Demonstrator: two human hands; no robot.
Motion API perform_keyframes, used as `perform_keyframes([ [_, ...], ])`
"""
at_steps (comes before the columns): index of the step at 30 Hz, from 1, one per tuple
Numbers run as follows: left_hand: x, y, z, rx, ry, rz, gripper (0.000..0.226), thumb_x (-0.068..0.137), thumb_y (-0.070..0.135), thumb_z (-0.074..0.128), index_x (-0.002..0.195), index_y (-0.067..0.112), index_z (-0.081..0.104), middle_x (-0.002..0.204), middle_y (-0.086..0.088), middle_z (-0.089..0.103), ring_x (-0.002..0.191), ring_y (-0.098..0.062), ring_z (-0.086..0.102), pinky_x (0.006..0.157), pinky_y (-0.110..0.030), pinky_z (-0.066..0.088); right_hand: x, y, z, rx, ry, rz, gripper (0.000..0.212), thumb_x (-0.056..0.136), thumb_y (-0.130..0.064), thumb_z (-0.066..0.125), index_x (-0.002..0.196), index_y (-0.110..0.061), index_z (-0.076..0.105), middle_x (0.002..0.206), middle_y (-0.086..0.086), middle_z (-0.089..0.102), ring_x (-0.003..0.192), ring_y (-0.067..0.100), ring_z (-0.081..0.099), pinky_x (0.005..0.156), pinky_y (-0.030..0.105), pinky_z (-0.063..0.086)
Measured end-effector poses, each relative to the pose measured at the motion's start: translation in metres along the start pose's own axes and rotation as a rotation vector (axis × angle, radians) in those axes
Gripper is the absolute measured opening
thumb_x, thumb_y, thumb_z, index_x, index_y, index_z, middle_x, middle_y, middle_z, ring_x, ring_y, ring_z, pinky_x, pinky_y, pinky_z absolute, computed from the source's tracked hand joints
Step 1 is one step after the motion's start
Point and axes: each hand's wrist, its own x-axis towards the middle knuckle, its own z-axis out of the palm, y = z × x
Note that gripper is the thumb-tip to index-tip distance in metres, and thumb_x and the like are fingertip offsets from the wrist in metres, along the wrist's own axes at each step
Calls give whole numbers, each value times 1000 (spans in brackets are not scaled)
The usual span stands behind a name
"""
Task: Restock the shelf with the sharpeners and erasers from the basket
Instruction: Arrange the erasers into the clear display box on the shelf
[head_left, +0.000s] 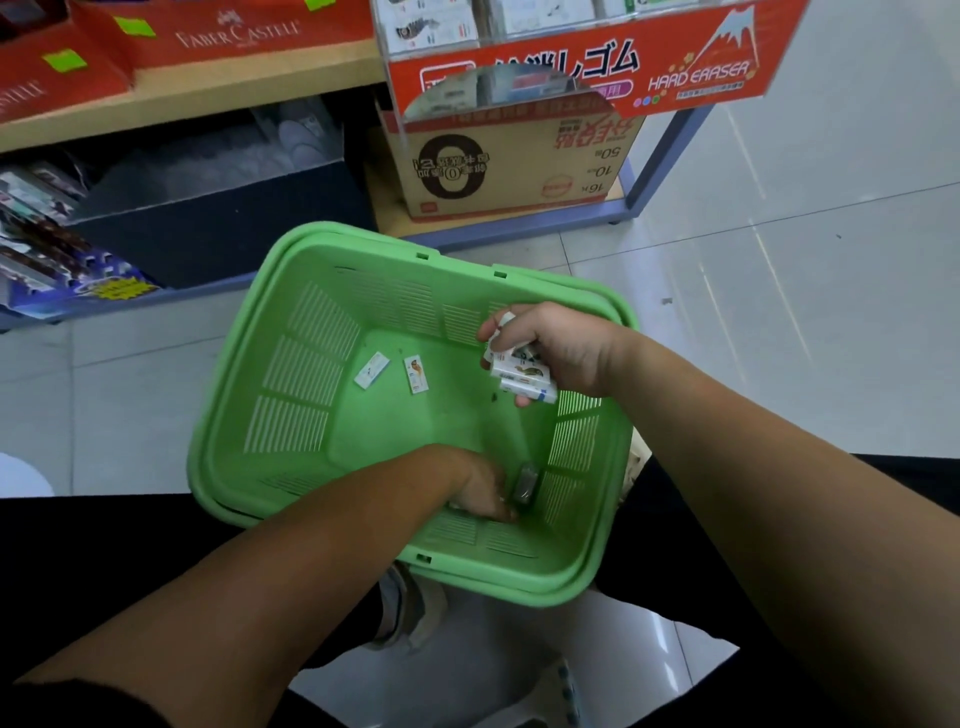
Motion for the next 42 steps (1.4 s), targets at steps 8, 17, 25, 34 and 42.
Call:
perform_keyframes([
  [8, -12, -17, -1, 69, 28, -39, 78, 99, 68, 45, 155, 14, 40, 160, -11, 41, 140, -33, 46, 109, -40, 39, -5, -1, 4, -66, 7, 24, 37, 98, -50, 60, 105, -15, 66, 85, 8, 69, 63, 21, 62, 50, 26, 50],
  [17, -42, -46, -6, -51, 216, -54, 58, 95, 55, 63, 130, 10, 54, 126, -14, 63, 108, -30, 62, 93, -40, 52, -11, -2, 14, -258, 106, 41, 44, 96, -62, 60, 96, -19, 67, 76, 1, 65, 52, 15, 52, 49, 24, 39],
  [25, -151, -53, -73, -537, 534, 70, 33, 99, 46, 65, 100, 14, 65, 93, -11, 73, 76, -24, 70, 68, -40, 60, -39, -33, 26, -374, 99, -29, 35, 95, -55, 69, 106, -22, 78, 90, 6, 66, 59, 17, 56, 53, 27, 46],
  [34, -279, -14, -111, -662, 902, 315, 17, 99, 35, 68, 113, 25, 65, 87, 6, 67, 65, -1, 59, 57, -19, 49, -125, -119, 28, -609, 285, -52, 43, 95, -60, 67, 97, -19, 78, 91, -3, 56, 71, 18, 50, 53, 27, 43],
  [42, -317, 4, -132, -657, 1129, 457, 15, 99, 38, 66, 113, 35, 61, 99, -2, 72, 70, -13, 62, 62, -28, 51, -172, -170, 40, -352, 164, -172, 28, 96, -47, 70, 98, -19, 69, 77, 4, 59, 53, 15, 44, 45, 22, 30],
])
